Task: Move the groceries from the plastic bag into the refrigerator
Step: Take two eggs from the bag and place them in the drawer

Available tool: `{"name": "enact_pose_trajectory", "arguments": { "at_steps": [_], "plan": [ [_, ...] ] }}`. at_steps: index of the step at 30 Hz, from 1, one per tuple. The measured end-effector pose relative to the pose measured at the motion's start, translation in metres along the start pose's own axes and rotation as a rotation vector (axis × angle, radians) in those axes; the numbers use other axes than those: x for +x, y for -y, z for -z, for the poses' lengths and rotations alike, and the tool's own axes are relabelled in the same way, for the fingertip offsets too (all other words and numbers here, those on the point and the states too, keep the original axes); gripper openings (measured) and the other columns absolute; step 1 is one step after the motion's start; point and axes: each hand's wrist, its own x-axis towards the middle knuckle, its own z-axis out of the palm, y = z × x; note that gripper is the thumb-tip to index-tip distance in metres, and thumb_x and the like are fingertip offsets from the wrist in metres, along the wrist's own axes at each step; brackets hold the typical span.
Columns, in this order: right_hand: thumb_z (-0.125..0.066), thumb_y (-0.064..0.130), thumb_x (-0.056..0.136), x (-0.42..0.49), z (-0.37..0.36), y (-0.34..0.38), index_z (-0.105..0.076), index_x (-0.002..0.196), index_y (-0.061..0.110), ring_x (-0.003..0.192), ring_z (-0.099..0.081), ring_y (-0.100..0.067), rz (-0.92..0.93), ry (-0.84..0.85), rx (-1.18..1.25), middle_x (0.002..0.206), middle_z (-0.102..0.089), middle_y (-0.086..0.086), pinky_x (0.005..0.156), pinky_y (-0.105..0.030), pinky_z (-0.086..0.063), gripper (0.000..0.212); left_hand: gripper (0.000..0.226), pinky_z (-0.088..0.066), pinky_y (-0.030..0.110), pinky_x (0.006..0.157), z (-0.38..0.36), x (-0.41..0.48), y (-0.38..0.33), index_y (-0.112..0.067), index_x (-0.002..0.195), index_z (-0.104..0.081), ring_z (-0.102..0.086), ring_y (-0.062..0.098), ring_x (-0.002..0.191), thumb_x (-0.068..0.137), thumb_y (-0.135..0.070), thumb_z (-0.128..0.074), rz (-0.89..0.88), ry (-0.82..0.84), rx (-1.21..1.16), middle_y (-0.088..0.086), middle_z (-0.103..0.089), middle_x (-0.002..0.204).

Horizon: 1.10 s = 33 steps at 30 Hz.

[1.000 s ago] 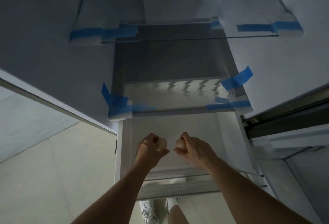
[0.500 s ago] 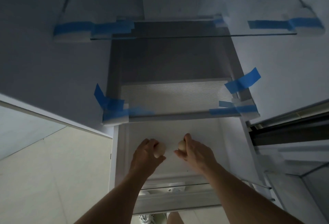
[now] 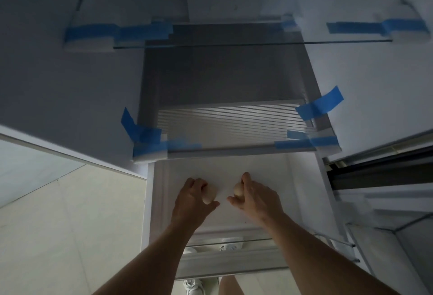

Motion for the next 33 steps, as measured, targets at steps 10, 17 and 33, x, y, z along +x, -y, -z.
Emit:
{"name": "enact_pose_trajectory", "arguments": {
  "at_steps": [10,17,33],
  "plan": [
    [-0.056,0.076,0.080,-0.013,0.022,0.002,-0.033,0.128,0.022,0.086,-0.064,-0.019,-0.080,-0.072,-0.064,0.107,-0.063,0.002,0.068,-0.030,-0.052,0.076,0.089,-0.046,0.033,0.101,0.021,-0.009,-0.009,-0.020,0.142,-0.044,-0.049,0.020,0.124,0.070,-0.058,-0.079,-0.031,0.028,0.194,0.000,-0.050,0.139],
    [-0.058,0.068,0.081,-0.054,0.054,0.011,-0.054,0.113,0.021,0.074,-0.051,-0.014,-0.012,-0.304,-0.182,0.094,-0.059,0.001,0.058,-0.025,-0.045,0.057,0.079,-0.042,0.038,0.106,0.064,-0.054,-0.035,-0.028,0.146,-0.041,-0.047,0.017,0.131,0.079,-0.065,-0.060,-0.364,-0.071,0.317,-0.005,-0.045,0.149],
    [-0.053,0.057,0.085,-0.152,0.185,0.112,-0.053,0.137,0.020,0.123,-0.055,-0.026,0.163,-0.685,-0.195,0.134,-0.058,-0.007,0.100,-0.045,-0.050,0.064,0.073,-0.020,0.044,0.121,0.206,-0.136,-0.098,-0.034,0.153,-0.024,-0.026,0.022,0.148,0.090,-0.067,-0.039,-0.559,-0.371,0.447,-0.003,-0.028,0.161]
  ]
}}
